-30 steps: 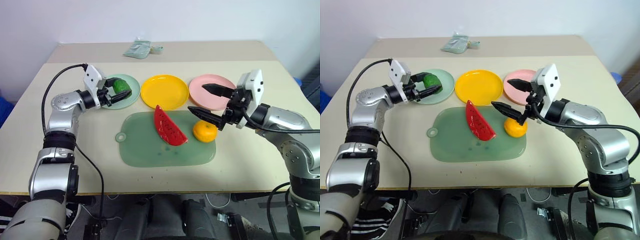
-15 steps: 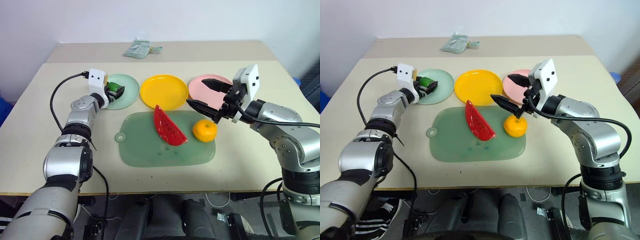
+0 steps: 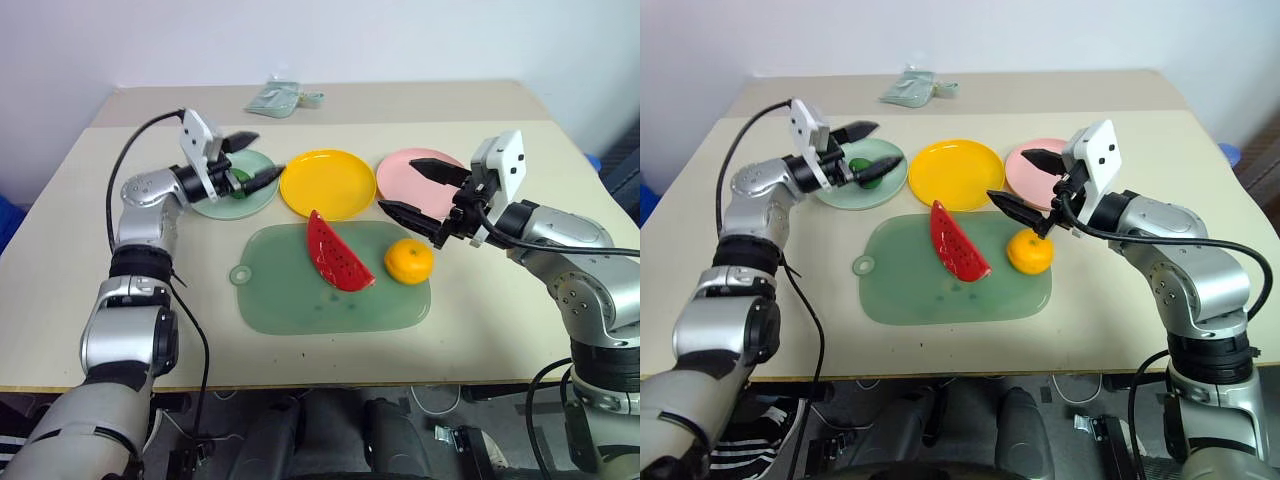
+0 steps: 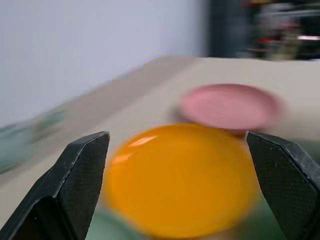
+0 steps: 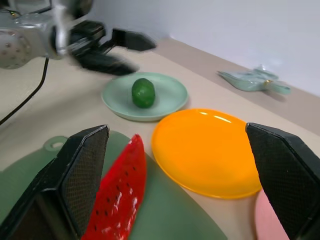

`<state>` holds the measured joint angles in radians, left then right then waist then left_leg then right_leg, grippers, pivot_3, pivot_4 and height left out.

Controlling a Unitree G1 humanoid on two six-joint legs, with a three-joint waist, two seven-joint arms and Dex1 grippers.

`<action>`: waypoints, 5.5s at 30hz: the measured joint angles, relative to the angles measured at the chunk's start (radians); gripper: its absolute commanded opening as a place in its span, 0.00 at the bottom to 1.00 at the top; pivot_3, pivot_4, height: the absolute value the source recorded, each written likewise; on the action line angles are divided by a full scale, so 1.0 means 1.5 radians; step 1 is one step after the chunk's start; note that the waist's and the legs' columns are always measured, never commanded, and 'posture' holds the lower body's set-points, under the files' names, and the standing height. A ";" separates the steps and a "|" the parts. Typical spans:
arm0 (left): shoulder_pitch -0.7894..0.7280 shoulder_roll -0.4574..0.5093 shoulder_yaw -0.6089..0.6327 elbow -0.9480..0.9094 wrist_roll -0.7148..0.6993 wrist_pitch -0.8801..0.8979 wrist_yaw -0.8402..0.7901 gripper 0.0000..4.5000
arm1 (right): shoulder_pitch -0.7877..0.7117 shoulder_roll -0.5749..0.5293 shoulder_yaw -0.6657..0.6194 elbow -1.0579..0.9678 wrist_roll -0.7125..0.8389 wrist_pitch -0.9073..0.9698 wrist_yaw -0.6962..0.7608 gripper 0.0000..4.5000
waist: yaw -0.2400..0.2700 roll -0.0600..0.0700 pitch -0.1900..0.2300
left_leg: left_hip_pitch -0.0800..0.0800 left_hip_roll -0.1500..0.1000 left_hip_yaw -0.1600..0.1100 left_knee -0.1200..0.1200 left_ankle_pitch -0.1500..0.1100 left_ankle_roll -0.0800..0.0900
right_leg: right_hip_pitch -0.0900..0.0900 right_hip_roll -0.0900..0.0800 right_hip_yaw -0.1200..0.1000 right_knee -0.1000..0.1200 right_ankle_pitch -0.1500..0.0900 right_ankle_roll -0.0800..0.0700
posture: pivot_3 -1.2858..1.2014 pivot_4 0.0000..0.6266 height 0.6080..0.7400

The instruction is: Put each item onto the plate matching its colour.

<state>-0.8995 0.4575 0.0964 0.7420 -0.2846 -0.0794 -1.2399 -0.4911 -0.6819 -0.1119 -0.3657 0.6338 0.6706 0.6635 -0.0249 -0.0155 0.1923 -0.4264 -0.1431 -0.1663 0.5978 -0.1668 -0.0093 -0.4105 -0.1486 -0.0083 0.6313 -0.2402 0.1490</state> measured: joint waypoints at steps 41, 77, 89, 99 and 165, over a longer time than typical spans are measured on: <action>0.178 0.113 -0.005 -0.247 -0.118 0.163 -0.189 0.99 | -0.245 0.155 0.185 0.001 0.044 0.463 -0.256 1.00 | 0.005 0.001 0.000 | -0.001 0.001 0.000 -0.001 0.001 -0.001 | -0.003 0.002 0.002 0.000 0.001 -0.002 | 0.52 0.24 1.00; 0.186 0.108 -0.005 -0.269 -0.118 0.151 -0.153 1.00 | -0.203 0.155 0.274 0.038 -0.092 0.457 -0.184 0.28 | 0.003 0.000 0.000 | -0.001 0.002 0.000 -0.001 0.001 -0.001 | -0.003 0.003 0.002 0.000 0.001 -0.002 | 0.52 0.24 1.00; 0.186 0.105 -0.005 -0.272 -0.119 0.152 -0.145 1.00 | -0.220 0.184 0.140 0.063 -0.065 0.458 -0.157 0.28 | 0.004 0.001 0.000 | -0.001 0.002 0.000 -0.002 0.001 -0.001 | -0.003 0.003 0.002 0.000 0.001 -0.002 | 0.52 0.24 1.00; 0.183 0.090 -0.003 -0.270 -0.119 0.151 -0.127 1.00 | -0.289 0.116 0.029 0.284 -0.154 0.272 -0.189 0.28 | 0.006 0.001 0.000 | -0.001 0.002 0.000 -0.002 0.001 -0.002 | -0.003 0.003 0.002 0.000 0.001 -0.002 | 0.52 0.24 1.00; 0.182 0.094 -0.026 -0.246 -0.094 0.113 -0.083 1.00 | -0.190 0.103 0.145 0.230 -0.219 0.046 0.020 0.70 | 0.004 0.001 0.000 | -0.001 0.010 0.003 -0.003 0.002 -0.004 | -0.006 0.010 0.005 -0.001 0.004 -0.006 | 0.52 0.24 1.00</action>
<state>-0.6264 0.5984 0.0571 0.3737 -0.4249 0.0904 -1.3641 -0.7757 -0.5277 0.1050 -0.0214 0.3052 0.7398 0.6940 -0.0186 -0.0139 0.1928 -0.4277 -0.1284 -0.1611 0.5934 -0.1637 -0.0153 -0.4189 -0.1338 -0.0014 0.6297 -0.2347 0.1398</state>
